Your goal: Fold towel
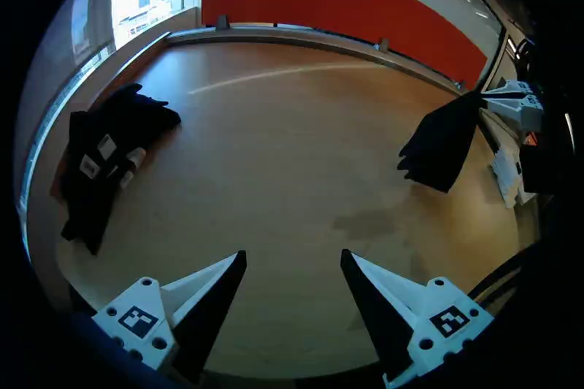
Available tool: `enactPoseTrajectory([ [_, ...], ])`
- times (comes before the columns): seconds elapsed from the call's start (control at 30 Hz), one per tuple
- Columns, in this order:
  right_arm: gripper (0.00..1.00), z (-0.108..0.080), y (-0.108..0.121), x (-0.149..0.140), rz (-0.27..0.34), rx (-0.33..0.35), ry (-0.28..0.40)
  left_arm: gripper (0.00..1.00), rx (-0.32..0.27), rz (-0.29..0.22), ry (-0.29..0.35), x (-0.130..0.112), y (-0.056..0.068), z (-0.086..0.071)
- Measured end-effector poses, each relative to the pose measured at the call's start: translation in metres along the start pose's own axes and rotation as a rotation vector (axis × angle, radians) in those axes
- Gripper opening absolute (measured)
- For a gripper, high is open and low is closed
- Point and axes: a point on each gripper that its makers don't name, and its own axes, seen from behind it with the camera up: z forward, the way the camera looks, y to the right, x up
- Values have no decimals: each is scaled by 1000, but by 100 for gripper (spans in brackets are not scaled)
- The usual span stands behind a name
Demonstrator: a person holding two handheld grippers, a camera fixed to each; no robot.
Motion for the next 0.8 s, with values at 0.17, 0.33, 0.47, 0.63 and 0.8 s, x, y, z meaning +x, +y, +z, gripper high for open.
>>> enactPoseTrajectory([
  [0.17,4,-19,28,-8,20,-39,1,96,-9,13,-3,4,9,5],
  [0.33,4,-41,61,-22,47,-84,-2,96,-18,28,-7,10,20,10],
  [0.47,4,-59,90,-36,71,-121,-8,96,-24,37,-9,14,29,14],
  [0.63,4,-81,126,-57,100,-168,-19,96,-24,50,-14,17,39,18],
  [0.8,4,-104,161,-79,130,-207,-30,96,-20,60,-22,19,47,21],
])
